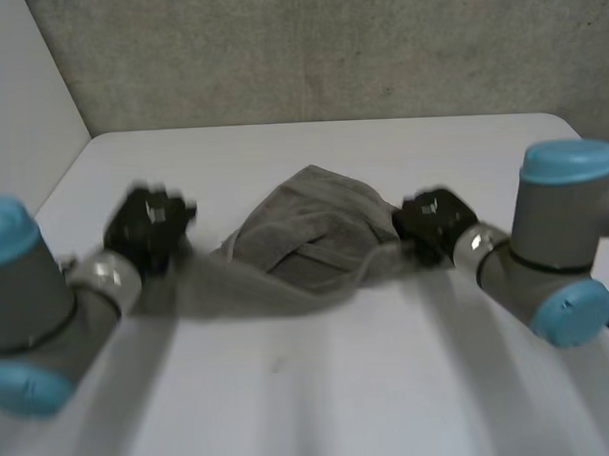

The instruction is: Fold the towel.

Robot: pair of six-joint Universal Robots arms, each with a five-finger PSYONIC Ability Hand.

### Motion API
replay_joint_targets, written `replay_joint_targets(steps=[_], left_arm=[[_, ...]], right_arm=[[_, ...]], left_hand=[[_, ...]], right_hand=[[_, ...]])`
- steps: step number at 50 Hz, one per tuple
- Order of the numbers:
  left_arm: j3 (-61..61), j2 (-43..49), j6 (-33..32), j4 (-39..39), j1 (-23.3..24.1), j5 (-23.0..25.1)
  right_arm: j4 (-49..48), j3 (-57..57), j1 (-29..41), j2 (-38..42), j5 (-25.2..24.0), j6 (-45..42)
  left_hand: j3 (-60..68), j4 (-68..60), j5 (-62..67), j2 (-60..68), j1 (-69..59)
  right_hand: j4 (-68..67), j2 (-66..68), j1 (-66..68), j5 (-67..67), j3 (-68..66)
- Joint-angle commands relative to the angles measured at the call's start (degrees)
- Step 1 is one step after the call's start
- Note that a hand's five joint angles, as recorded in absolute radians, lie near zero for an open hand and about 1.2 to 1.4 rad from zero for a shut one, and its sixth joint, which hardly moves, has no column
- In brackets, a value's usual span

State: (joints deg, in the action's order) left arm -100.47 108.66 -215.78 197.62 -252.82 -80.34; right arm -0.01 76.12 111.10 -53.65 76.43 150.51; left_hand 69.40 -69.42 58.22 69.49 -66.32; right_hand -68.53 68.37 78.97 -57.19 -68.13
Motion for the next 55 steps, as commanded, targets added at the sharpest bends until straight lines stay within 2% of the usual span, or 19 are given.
replay_joint_targets(steps=[1, 5, 9, 11, 14, 18, 20, 24, 28, 29, 30, 32, 33, 35, 41, 44, 46, 49, 55], left_arm=[[31.50, 4.80, 3.07, 1.37, 1.10, -3.06], [40.17, 5.51, 7.83, 1.89, 1.28, -8.26], [43.52, 4.38, 14.23, 0.93, 1.10, -13.96], [41.69, 3.94, 15.29, -0.12, 1.28, -14.06], [32.93, 0.70, 15.74, -4.06, 1.02, -13.10], [22.16, -2.75, 15.74, -6.45, 0.84, -10.28], [10.35, -4.59, 15.48, -6.63, 0.92, -6.43], [0.93, -5.64, 14.43, -6.19, 1.28, -3.26], [-6.74, -7.66, 10.92, -4.35, 1.36, -2.19], [-6.76, -7.67, 10.91, -4.35, 1.36, -2.19], [-7.98, -8.63, 9.87, -3.82, 1.54, -2.19], [-8.69, -10.31, 8.98, -3.64, 1.80, -2.19], [-9.04, -12.57, 8.37, -3.73, 2.24, -2.28], [-9.22, -15.12, 7.84, -3.99, 2.77, -2.28], [-11.50, -26.54, 7.48, -5.22, 4.09, -1.93], [-13.34, -31.73, 7.48, -6.45, 4.61, -1.84], [-14.31, -34.01, 7.48, -6.98, 5.05, -1.84], [-15.89, -37.71, 7.48, -8.56, 5.93, -1.84], [-17.22, -42.46, 7.48, -11.46, 6.46, -1.93]], right_arm=[[-15.02, -14.86, 2.37, 1.17, 4.60, 3.65], [-30.27, -15.92, 2.28, -2.94, 10.30, 7.15], [-32.95, -14.16, 2.28, -6.12, 11.28, 8.30], [-31.98, -12.93, 1.93, -7.44, 10.93, 8.30], [-27.06, -9.76, 1.75, -9.37, 8.12, 8.13], [-13.75, -5.38, 1.58, -9.55, 1.02, 7.78], [-8.39, -3.98, 1.49, -9.03, -0.74, 7.43], [3.41, 0.42, 0.62, -5.61, -2.95, 3.75], [4.75, 3.07, -0.35, -4.71, -3.04, 0.83], [4.32, 3.77, -0.70, -4.71, -3.13, 0.57], [4.32, 3.77, -0.71, -4.71, -3.13, 0.57], [3.35, 3.42, -1.06, -4.89, -3.13, 1.36], [3.35, 3.42, -1.06, -4.89, -3.13, 1.36], [3.17, 1.59, -0.45, -5.24, -3.13, 3.37], [3.17, -3.26, -0.27, -6.56, -3.92, 7.43], [3.08, -6.77, 0.17, -6.65, -6.29, 8.13], [2.82, -9.84, 1.75, -5.77, -10.84, 8.13], [2.47, -12.39, 3.33, -3.93, -13.93, 8.13], [1.94, -15.56, 5.27, 0.47, -13.94, 8.57]], left_hand=[[10.60, -10.58, 11.78, 10.51, -13.68], [10.60, -10.58, 11.78, 10.51, -13.68], [10.60, -10.58, 11.78, 10.51, -13.68], [10.60, -10.58, 11.78, 10.51, -13.68], [10.60, -10.58, 11.78, 10.51, -13.68], [10.60, -10.58, 11.78, 10.51, -13.68], [10.60, -10.58, 11.78, 10.51, -13.68], [10.60, -10.58, 11.78, 10.51, -13.68], [10.60, -10.58, 11.78, 10.51, -13.68], [10.60, -10.58, 11.78, 10.51, -13.68], [10.60, -10.58, 11.78, 10.51, -13.68], [10.60, -10.58, 11.78, 10.51, -13.68], [10.60, -10.58, 11.78, 10.51, -13.68], [10.60, -10.58, 11.78, 10.51, -13.68], [10.60, -10.58, 11.78, 10.51, -13.68], [10.60, -10.58, 11.78, 10.51, -13.68], [10.60, -10.58, 11.78, 10.51, -13.68], [10.60, -10.58, 11.78, 10.51, -13.68], [10.60, -10.58, 11.78, 10.51, -13.68]], right_hand=[[-11.47, 11.63, 1.03, -12.81, -11.87], [-11.47, 11.63, 1.03, -12.81, -11.87], [-11.47, 11.63, 1.03, -12.81, -11.87], [-11.47, 11.63, 1.03, -12.81, -11.87], [-11.47, 11.63, 1.03, -12.81, -11.87], [-11.47, 11.63, 1.03, -12.81, -11.87], [-11.47, 11.63, 1.03, -12.81, -11.87], [-11.47, 11.63, 1.03, -12.81, -11.87], [-4.46, 4.63, -5.98, -5.81, -4.87], [13.19, -13.03, -23.63, 11.85, 12.78], [13.37, -13.20, -23.80, 12.02, 12.96], [32.79, -32.63, -43.23, 31.45, 32.38], [32.88, -32.72, -43.32, 31.54, 32.47], [52.82, -52.65, -63.25, 51.47, 52.41], [56.60, -56.44, -67.04, 55.26, 56.19], [55.76, -55.59, -66.20, 54.42, 55.35], [54.76, -54.59, -65.19, 53.41, 54.35], [53.75, -53.58, -64.18, 52.40, 53.34], [51.05, -50.88, -61.49, 49.71, 50.64]])
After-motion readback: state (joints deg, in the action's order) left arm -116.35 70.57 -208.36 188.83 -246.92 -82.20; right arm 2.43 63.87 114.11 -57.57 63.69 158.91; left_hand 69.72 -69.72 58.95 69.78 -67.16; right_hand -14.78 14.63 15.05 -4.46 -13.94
